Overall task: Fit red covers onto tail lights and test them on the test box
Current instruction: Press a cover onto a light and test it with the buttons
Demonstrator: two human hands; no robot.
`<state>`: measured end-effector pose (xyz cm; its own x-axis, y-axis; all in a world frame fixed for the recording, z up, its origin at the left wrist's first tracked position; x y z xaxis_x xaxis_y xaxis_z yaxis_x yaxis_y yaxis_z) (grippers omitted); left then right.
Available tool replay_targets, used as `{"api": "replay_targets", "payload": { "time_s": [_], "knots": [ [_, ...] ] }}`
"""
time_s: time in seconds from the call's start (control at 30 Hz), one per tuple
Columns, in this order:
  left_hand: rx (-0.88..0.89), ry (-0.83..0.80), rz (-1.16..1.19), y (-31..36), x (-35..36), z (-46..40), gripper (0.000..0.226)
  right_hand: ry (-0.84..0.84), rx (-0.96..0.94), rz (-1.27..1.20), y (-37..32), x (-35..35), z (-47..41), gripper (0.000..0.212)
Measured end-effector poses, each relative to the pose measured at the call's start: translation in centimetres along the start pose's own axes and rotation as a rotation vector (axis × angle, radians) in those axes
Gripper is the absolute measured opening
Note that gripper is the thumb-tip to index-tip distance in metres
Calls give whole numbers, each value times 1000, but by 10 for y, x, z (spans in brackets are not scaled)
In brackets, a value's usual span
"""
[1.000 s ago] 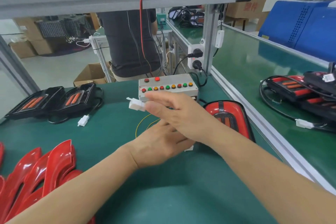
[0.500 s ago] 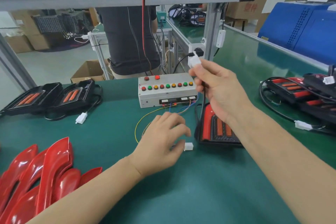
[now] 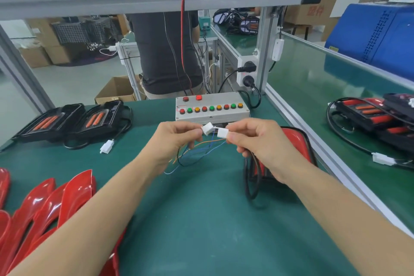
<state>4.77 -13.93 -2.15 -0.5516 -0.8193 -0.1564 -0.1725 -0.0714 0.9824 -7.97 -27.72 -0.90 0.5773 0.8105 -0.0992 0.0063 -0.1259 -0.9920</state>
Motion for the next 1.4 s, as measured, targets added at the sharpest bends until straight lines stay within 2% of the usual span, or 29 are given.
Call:
{"api": "replay_targets", "payload": {
  "time_s": [0.17, 0.3, 0.47, 0.53, 0.67, 0.73, 0.93, 1.1, 1.3, 1.4],
  "knots": [
    [20, -57, 5, 3, -3, -2, 12, 9, -87, 137, -3, 13, 1, 17],
    [51, -69, -28, 6, -10, -4, 21, 82, -135, 144, -4, 8, 1, 22],
    [33, -112, -49, 1, -7, 0, 19, 68, -152, 153, -5, 10, -1, 20],
    [-9, -124, -40, -1, -8, -1, 14, 56, -233, 206, -10, 12, 1, 22],
    [-88, -154, -1, 0, -10, -8, 15, 56, -537, 446, -24, 21, 12, 13],
    [-100, -170, 5, 0, -9, -10, 14, 71, -599, 494, -25, 23, 13, 14],
    [-57, -187, -42, -2, -4, -9, 10, 113, -594, 445, -20, 24, 14, 13],
    [-100, -189, 92, -3, 3, -6, 14, 143, -616, 462, -19, 27, 14, 12],
    [-88, -157, 94, -2, 8, -6, 10, 173, -599, 493, -18, 25, 15, 11],
    [-75, -198, 139, -1, 12, -4, 16, 202, -619, 566, -20, 27, 16, 9]
  ]
}}
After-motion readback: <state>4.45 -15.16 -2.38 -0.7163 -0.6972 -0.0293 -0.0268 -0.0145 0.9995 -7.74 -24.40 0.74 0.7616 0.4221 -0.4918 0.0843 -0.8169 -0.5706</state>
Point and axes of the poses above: each hand's wrist, its own z-axis away from the middle knuckle, its own x-axis out of the palm, y = z × x, the point moved 7 cm from there along -z, towards the middle knuckle, and after that the axes turned 7 degrees about y, right-handed, at the moved point
